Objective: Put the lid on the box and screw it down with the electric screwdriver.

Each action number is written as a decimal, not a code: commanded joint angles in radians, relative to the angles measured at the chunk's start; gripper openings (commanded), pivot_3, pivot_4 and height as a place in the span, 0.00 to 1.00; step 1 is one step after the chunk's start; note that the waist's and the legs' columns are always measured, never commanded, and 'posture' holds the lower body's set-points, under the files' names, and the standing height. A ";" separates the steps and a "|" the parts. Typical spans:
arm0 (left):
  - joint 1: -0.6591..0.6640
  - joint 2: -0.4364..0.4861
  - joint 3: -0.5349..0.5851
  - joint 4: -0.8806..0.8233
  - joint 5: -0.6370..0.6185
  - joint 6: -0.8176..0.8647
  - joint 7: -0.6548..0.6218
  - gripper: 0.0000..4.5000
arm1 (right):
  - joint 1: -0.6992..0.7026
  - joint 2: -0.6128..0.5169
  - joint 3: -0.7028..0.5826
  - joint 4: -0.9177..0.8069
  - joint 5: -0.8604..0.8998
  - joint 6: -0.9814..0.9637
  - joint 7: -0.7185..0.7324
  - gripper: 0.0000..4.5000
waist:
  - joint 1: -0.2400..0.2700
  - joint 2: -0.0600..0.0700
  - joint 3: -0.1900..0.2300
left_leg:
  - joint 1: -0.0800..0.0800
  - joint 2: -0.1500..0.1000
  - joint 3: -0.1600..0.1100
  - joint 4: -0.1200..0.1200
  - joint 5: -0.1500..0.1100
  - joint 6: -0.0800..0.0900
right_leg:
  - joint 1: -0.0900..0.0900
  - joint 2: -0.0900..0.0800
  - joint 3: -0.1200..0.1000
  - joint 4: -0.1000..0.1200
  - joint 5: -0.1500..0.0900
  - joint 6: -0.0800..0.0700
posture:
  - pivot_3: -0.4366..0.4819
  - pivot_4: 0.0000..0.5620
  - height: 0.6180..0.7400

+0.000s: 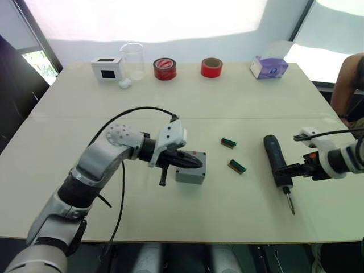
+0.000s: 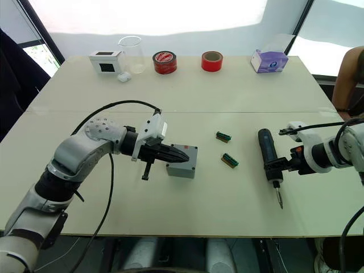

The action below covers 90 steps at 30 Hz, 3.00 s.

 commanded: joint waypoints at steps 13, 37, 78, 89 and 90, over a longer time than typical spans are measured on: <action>0.044 -0.016 0.070 -0.095 -0.061 0.077 0.112 0.00 | -0.051 0.046 0.156 0.081 -0.108 -0.112 0.053 0.66 | 0.001 0.000 0.000 | 0.000 0.000 0.000 0.002 0.000 0.000 | 0.001 0.000 0.000 0.000 0.000 0.000 | 0.48 0.27 1.00; -0.025 -0.085 0.265 0.158 -0.143 0.095 0.197 0.00 | -0.101 0.629 -0.545 -0.368 -0.003 -0.470 -0.396 0.40 | 0.002 0.001 0.001 | -0.007 0.000 0.002 -0.005 0.006 -0.011 | -0.012 0.002 0.003 0.005 0.001 0.003 | 0.48 0.27 1.00; 0.058 0.029 -0.025 0.185 0.157 -0.068 0.029 0.00 | 0.305 0.871 -0.128 -0.511 -0.175 -1.093 -0.357 0.40 | -0.001 0.000 0.000 | 0.004 0.000 0.002 -0.009 0.005 -0.008 | -0.002 0.004 0.004 0.003 0.001 0.002 | 0.48 0.27 1.00; 0.062 0.025 -0.027 0.188 0.166 -0.067 0.031 0.00 | 0.246 0.905 -0.198 -0.539 -0.071 -1.038 -0.396 0.40 | -0.001 0.000 0.000 | 0.012 0.000 0.001 -0.011 0.005 -0.008 | 0.004 0.004 0.005 0.001 0.001 0.002 | 0.48 0.27 1.00; 0.062 0.025 -0.027 0.189 0.167 -0.067 0.031 0.00 | 0.238 0.905 -0.202 -0.541 -0.060 -1.029 -0.400 0.40 | -0.001 0.000 0.000 | 0.012 0.000 0.001 -0.011 0.005 -0.008 | 0.004 0.004 0.005 0.001 0.001 0.002 | 0.48 0.27 1.00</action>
